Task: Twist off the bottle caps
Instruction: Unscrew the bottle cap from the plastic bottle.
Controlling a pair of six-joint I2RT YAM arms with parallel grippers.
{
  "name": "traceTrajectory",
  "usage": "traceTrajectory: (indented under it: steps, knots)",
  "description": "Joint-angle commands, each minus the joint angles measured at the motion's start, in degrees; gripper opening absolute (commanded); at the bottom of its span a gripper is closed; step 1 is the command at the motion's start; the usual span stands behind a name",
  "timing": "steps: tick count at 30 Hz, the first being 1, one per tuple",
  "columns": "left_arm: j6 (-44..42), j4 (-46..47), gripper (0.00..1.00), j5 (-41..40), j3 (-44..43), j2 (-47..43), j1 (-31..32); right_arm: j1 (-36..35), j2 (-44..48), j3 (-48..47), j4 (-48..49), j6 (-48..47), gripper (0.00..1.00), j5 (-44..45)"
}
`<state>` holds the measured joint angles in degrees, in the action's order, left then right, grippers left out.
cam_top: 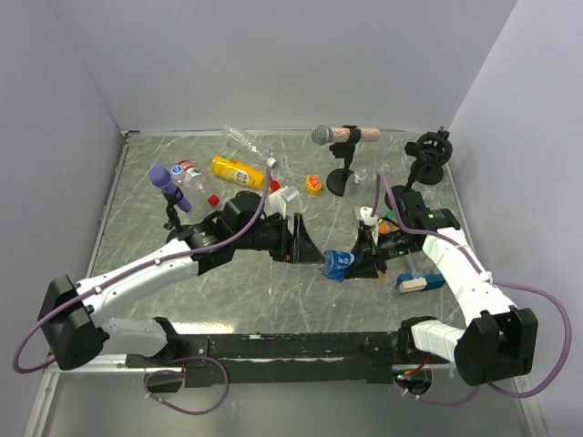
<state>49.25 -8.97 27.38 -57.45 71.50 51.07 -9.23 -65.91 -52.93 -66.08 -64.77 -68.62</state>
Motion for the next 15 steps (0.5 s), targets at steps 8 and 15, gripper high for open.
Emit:
traceTrajectory:
  steps: [8,15]
  knots:
    - [-14.8,1.8,0.96,-7.2,-0.1,-9.9,-0.2,-0.4,0.8,0.2,1.8,-0.9,0.16,-0.1]
    - [-28.0,18.5,0.97,-13.9,15.2,-26.3,-0.1,-0.4,0.7,0.4,2.1,-0.6,0.16,0.0]
